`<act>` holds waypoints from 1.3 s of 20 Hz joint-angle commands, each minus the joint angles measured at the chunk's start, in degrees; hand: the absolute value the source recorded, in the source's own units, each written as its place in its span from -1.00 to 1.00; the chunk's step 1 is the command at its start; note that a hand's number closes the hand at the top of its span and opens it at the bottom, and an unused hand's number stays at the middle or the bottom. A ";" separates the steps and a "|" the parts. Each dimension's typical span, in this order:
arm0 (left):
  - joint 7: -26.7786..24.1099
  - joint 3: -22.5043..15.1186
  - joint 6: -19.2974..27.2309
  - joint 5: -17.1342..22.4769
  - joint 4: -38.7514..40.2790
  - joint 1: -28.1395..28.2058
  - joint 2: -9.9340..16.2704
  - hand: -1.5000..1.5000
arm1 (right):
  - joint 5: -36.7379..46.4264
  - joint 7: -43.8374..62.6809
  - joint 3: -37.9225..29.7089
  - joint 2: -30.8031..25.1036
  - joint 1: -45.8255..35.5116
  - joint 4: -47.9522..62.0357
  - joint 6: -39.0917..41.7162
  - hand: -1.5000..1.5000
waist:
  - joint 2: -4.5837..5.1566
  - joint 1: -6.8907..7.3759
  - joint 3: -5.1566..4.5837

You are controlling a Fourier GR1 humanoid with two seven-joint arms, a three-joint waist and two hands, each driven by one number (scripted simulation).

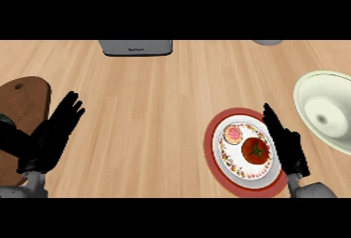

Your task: Pick the tomato from the plate and place it in the bowl

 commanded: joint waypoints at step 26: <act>-6.31 4.90 4.48 -10.88 1.85 -2.24 5.02 0.00 | 72.27 18.38 1.10 13.94 50.07 -41.66 -38.07 -1.00 | 1.51 -0.54 -0.58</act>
